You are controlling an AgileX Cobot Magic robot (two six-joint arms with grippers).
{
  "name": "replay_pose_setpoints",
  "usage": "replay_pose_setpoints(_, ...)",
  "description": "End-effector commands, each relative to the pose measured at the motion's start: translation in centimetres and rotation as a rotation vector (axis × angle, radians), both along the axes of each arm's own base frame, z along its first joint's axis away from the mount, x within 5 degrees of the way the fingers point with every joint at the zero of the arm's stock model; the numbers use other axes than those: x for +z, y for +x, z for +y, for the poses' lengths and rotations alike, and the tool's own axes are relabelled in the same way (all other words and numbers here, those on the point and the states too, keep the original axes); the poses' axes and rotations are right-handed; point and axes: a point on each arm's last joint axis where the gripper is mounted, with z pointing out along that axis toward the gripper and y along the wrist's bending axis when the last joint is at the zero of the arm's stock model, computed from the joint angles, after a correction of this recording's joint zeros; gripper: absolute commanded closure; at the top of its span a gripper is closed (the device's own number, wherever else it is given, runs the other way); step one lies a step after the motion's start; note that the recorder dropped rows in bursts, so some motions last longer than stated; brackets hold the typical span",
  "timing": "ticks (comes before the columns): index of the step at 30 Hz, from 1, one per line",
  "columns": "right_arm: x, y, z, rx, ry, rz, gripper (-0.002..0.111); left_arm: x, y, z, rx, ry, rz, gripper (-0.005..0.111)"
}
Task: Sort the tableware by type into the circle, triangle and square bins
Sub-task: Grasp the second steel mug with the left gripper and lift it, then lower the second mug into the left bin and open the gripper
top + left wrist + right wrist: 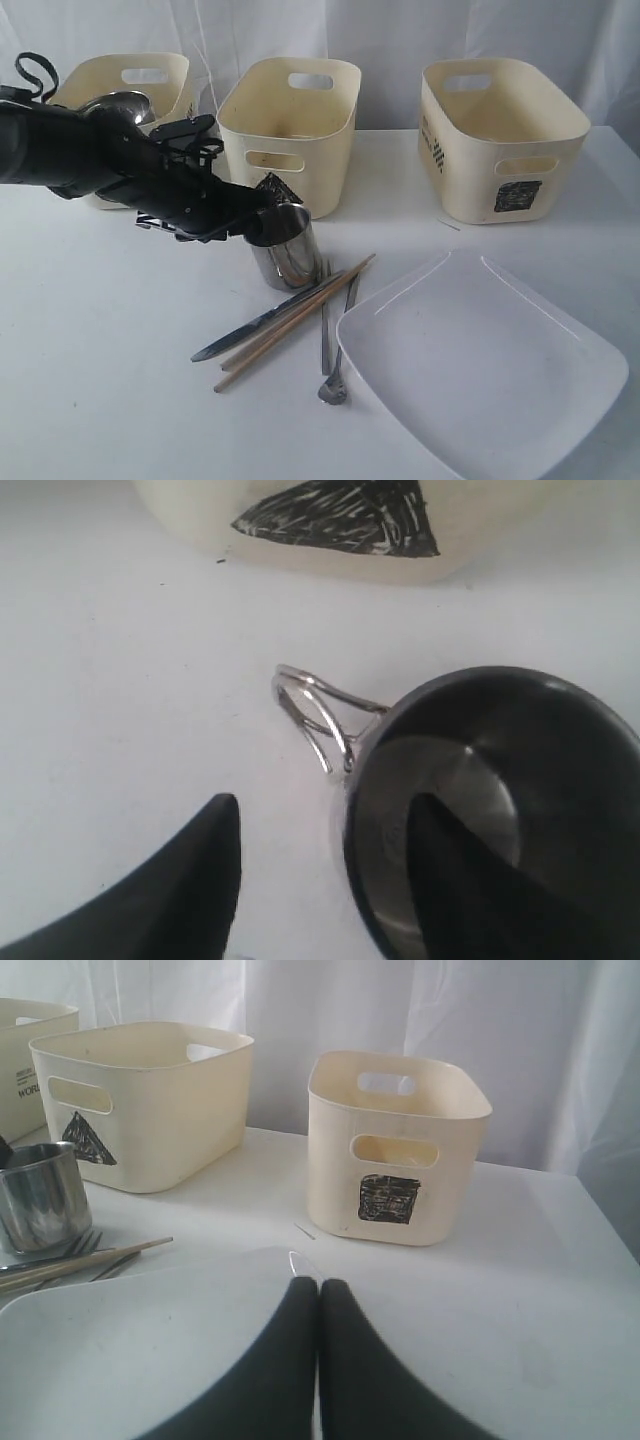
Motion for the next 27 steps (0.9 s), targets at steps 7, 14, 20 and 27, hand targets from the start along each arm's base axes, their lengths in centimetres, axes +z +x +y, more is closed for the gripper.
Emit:
replay_pose_setpoints(7, -0.1, 0.0, 0.0, -0.005, 0.000, -0.005, 0.108, -0.8, 1.5, -3.1, -0.046, -0.023, -0.007, 0.070)
replay_pose_setpoints(14, -0.1, 0.0, 0.0, -0.005, 0.000, -0.005, 0.108, 1.6, 0.8, -1.8, -0.200, 0.102, -0.063, 0.107)
replay_pose_setpoints(20, -0.1, 0.0, 0.0, -0.005, 0.000, -0.005, 0.108, 8.0, -1.2, 2.2, -0.294, 0.280, -0.152, 0.107)
replay_pose_setpoints(27, -0.1, 0.0, 0.0, -0.005, 0.000, -0.005, 0.108, 18.7, -3.8, 8.3, -0.150, 0.369, -0.526, 0.107)
